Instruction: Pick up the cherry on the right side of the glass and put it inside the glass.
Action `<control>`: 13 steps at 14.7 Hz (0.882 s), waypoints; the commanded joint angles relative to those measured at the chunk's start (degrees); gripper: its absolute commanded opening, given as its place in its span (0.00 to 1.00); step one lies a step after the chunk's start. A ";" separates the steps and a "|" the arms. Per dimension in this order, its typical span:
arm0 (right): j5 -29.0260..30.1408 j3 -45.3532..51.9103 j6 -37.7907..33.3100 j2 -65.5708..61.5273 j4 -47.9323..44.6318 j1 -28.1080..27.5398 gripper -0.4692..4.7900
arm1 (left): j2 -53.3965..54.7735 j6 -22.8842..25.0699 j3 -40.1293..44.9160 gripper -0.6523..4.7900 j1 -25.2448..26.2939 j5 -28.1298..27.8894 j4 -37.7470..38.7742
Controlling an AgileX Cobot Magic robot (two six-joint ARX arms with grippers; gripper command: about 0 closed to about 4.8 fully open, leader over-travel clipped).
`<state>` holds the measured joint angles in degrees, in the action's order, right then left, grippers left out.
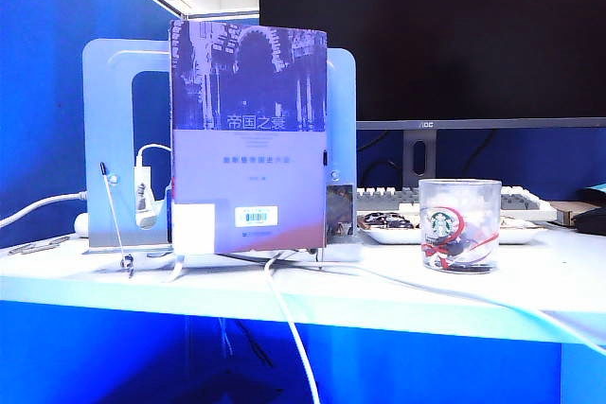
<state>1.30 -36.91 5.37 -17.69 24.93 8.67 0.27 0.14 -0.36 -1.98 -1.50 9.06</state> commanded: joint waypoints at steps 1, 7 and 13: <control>0.33 9.29 -2.40 6.54 -8.94 -0.24 0.10 | -0.17 -0.17 0.07 0.22 0.02 0.26 0.70; 1.05 20.35 -7.17 11.45 -12.61 -3.21 0.10 | -0.17 -0.17 0.07 0.22 0.02 0.26 0.70; 1.77 29.59 -7.34 17.59 -13.05 -6.12 0.09 | -0.17 -0.17 0.07 0.22 0.02 0.26 0.70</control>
<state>2.98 -8.03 -1.74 0.10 12.49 2.66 0.27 0.14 -0.36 -1.98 -1.50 9.02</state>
